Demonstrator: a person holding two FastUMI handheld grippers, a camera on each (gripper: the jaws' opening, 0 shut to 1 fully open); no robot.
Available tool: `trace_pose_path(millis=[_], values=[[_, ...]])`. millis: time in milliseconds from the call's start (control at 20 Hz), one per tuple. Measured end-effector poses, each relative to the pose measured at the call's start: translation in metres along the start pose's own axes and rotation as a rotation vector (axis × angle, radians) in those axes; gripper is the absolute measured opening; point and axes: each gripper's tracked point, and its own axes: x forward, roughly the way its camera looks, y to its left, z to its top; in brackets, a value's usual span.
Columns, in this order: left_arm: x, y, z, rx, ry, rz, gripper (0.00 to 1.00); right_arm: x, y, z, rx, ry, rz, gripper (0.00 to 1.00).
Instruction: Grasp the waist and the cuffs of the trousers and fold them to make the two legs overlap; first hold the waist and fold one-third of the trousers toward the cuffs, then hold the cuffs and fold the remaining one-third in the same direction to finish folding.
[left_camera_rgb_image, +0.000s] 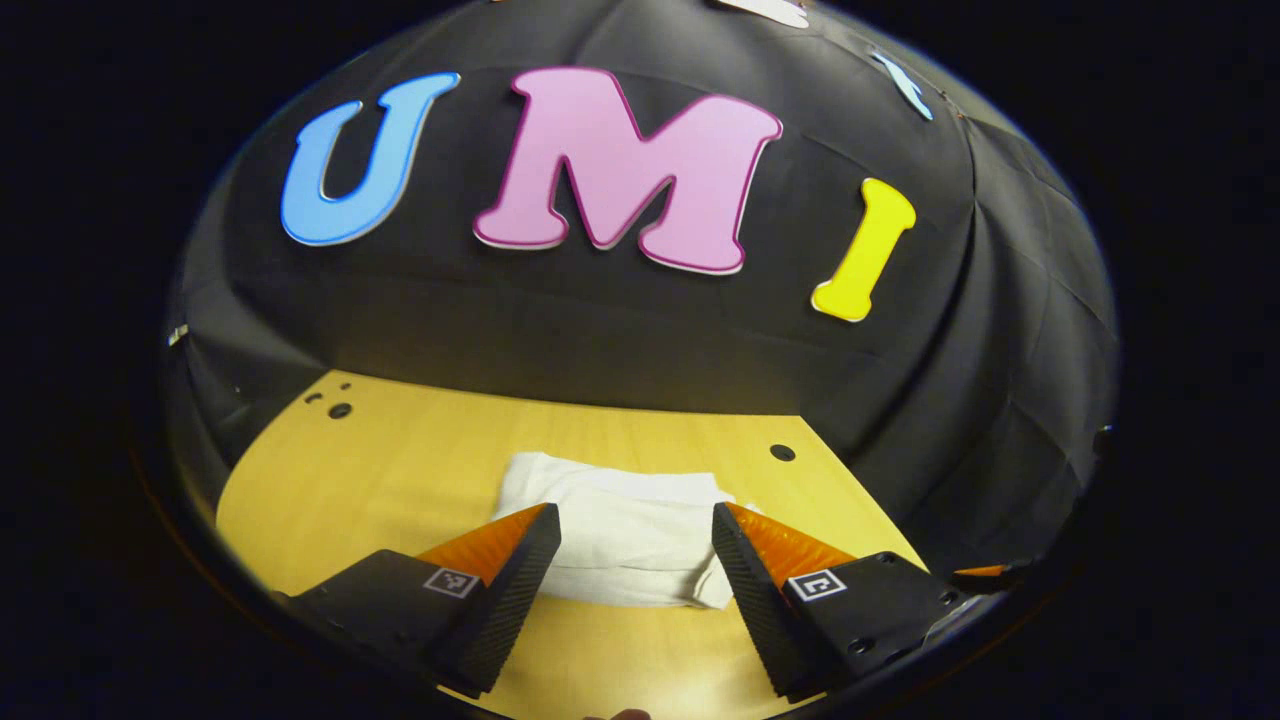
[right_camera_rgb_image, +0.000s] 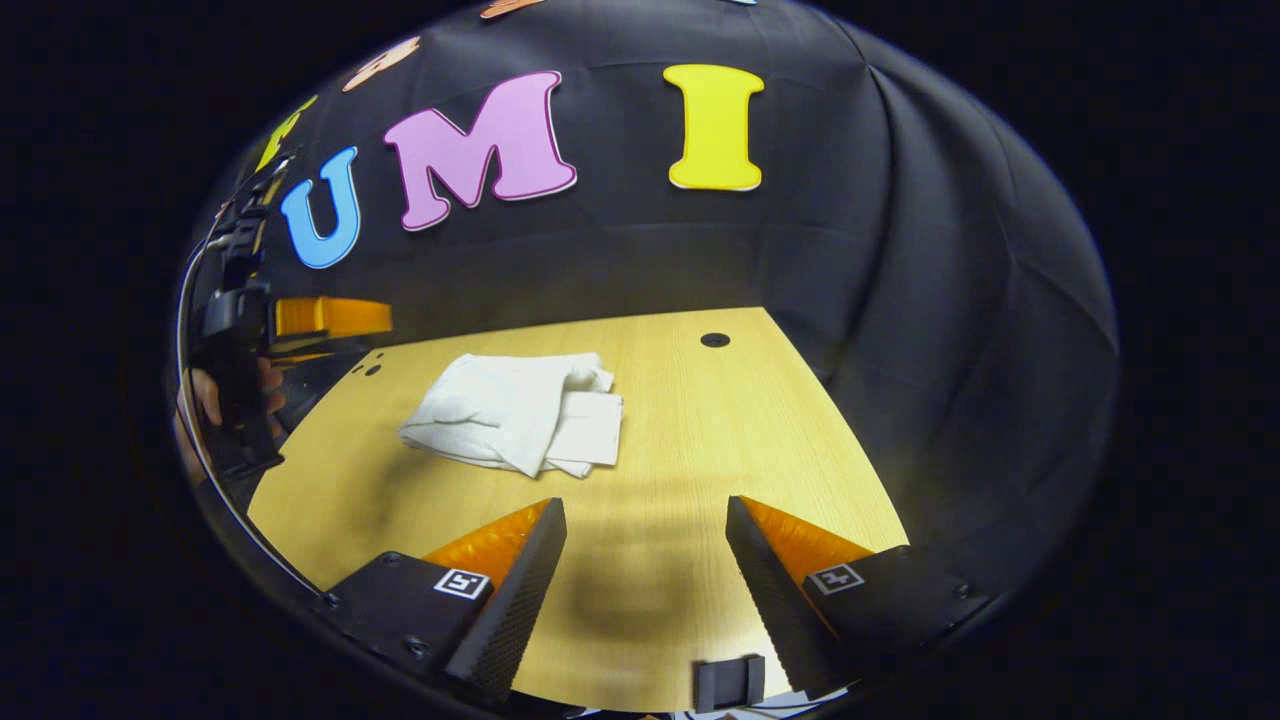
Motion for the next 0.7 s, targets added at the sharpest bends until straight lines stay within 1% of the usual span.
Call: trace_pose_path(millis=[100, 200, 300, 500, 600, 650, 700], values=[[-0.031, 0.022, 0.010, 0.052, -0.062, 0.019, 0.96, -0.014, 0.013, 0.009, 0.010, -0.031, -0.011, 0.99], [-0.058, 0.048, 0.021, 0.115, -0.115, 0.062, 0.96, -0.027, 0.027, 0.019, 0.019, -0.064, -0.016, 0.99], [-0.086, 0.066, 0.028, 0.146, -0.159, 0.086, 0.96, -0.044, 0.042, 0.028, 0.015, -0.104, -0.020, 0.99], [-0.148, 0.087, 0.036, 0.143, -0.242, 0.108, 0.96, -0.075, 0.075, 0.047, -0.009, -0.197, -0.017, 0.99], [-0.174, 0.098, 0.033, 0.146, -0.262, 0.136, 0.96, -0.089, 0.089, 0.054, -0.015, -0.238, -0.013, 0.99], [-0.185, 0.103, 0.029, 0.137, -0.265, 0.151, 0.92, -0.096, 0.098, 0.055, -0.016, -0.254, -0.010, 0.99], [-0.196, 0.109, 0.024, 0.126, -0.267, 0.165, 0.96, -0.103, 0.106, 0.056, -0.019, -0.268, -0.007, 0.99]])
